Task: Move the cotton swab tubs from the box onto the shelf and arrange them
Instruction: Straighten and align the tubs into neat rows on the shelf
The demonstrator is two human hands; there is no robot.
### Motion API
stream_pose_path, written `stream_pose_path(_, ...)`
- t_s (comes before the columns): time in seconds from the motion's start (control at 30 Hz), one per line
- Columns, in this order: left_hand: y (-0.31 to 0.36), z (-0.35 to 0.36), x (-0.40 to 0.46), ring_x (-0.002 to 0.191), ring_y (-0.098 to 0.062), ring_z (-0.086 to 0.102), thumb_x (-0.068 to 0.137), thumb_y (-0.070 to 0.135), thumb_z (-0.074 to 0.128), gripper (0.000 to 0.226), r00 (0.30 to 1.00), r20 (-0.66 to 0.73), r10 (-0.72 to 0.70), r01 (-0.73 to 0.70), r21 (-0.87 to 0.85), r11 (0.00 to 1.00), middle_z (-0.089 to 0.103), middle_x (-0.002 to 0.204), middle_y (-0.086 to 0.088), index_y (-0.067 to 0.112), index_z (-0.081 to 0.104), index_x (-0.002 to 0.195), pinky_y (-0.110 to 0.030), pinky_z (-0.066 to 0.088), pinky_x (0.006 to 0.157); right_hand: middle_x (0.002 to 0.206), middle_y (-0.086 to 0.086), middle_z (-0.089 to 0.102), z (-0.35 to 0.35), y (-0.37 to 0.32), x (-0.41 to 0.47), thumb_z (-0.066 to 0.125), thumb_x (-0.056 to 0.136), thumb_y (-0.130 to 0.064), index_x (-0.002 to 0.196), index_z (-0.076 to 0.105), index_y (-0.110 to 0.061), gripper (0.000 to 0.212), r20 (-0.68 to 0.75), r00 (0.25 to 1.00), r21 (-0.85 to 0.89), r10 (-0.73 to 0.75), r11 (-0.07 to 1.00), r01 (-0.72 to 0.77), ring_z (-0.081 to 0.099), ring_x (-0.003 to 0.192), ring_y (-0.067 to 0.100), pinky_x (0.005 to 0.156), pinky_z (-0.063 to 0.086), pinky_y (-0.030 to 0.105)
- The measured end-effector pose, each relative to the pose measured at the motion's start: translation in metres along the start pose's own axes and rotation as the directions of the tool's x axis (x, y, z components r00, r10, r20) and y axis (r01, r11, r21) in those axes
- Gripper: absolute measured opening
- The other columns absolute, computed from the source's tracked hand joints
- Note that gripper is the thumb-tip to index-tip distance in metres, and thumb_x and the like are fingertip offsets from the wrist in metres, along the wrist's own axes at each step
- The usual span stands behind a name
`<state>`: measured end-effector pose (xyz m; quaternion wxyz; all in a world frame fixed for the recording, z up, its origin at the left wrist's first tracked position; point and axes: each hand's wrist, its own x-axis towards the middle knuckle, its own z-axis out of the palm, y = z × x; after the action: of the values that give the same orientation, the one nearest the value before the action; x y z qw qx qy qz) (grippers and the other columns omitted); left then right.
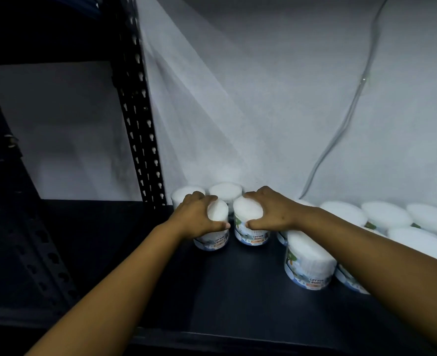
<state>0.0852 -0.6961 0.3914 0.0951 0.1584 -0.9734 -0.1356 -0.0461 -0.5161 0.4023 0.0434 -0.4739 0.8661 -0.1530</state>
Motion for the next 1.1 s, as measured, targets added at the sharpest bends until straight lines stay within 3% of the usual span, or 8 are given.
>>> stream_pose_path(0.83,0.000,0.010,0.007,0.135,-0.022,0.028,0.072,0.059,0.071,0.089,0.994,0.080,0.076,-0.071,-0.061,0.996,0.033,0.147,-0.004,0.025,0.034,0.145,-0.036,0.027,0.111,0.128,0.005,0.042,0.012,-0.001,-0.009,0.066,0.076,-0.055,0.141,0.034,-0.031,0.076,0.022,0.997,-0.051,0.068,0.996,-0.067,0.048,0.116,0.025,0.097,0.044,0.037)
stream_pose_path(0.97,-0.003,0.013,-0.002,0.139,-0.022,0.023,0.070,0.062,0.070,0.092,0.996,-0.005,0.084,-0.085,-0.072,0.994,0.030,0.151,-0.005,0.023,0.033,0.145,-0.037,0.022,0.116,0.133,0.006,0.045,0.010,-0.001,-0.012,0.065,0.073,-0.063,0.138,0.038,-0.028,0.079,0.000,0.999,-0.086,0.037,0.996,-0.037,0.045,0.121,0.024,0.101,0.039,0.037)
stream_pose_path(1.1,-0.009,0.018,-0.023,0.130,-0.022,0.032,0.063,0.076,0.054,0.090,0.983,-0.175,0.048,-0.041,0.049,0.998,0.040,0.140,-0.002,0.029,0.041,0.139,-0.036,0.030,0.109,0.132,0.005,0.047,0.009,-0.011,-0.019,0.064,0.077,-0.059,0.135,0.045,-0.022,0.071,-0.105,0.994,-0.158,-0.031,0.987,0.014,0.043,0.121,0.023,0.099,0.036,0.033)
